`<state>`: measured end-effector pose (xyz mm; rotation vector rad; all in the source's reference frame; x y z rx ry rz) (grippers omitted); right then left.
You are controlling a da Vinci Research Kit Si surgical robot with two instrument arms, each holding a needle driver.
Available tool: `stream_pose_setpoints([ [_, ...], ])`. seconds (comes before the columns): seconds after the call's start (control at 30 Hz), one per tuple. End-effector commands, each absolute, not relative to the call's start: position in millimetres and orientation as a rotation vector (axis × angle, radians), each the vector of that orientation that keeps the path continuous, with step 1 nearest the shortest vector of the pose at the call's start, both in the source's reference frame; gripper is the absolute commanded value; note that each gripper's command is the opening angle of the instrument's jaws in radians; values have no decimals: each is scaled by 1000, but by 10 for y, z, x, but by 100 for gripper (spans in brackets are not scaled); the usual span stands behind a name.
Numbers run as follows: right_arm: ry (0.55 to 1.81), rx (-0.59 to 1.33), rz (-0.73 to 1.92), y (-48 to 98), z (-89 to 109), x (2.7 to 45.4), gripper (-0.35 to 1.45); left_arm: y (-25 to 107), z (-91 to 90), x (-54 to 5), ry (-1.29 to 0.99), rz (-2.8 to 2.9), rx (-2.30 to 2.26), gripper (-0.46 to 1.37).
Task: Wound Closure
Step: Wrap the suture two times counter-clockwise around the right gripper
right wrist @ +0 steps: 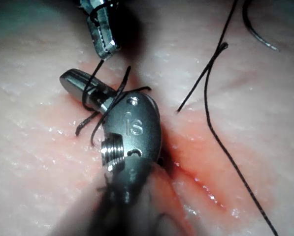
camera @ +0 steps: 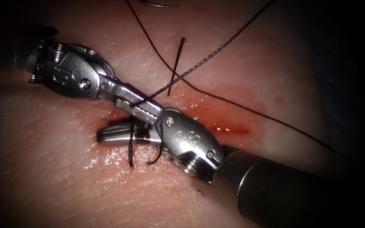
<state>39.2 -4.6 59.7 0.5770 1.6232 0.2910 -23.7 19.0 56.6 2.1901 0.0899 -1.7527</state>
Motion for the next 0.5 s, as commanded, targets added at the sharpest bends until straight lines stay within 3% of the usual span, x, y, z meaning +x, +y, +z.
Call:
stream_pose_setpoints([
  [0.03,1646,583,292,-48,595,393,-35,190,573,-236,80,-1761,2184,-35],
  [0.17,1694,576,317,-51,592,393,-35,190,591,-232,68,-1769,2174,-35],
  [0.2,1704,572,326,-52,591,393,-24,191,595,-231,64,-1769,2175,-35],
  [0.23,1715,557,347,-53,589,394,29,192,599,-229,54,-1776,2178,-35],
  [0.3,1717,542,388,-54,587,394,91,196,607,-226,43,-1782,2185,-35],
  [0.5,1718,540,392,-57,585,393,98,201,620,-222,28,-1782,2201,-35],
])
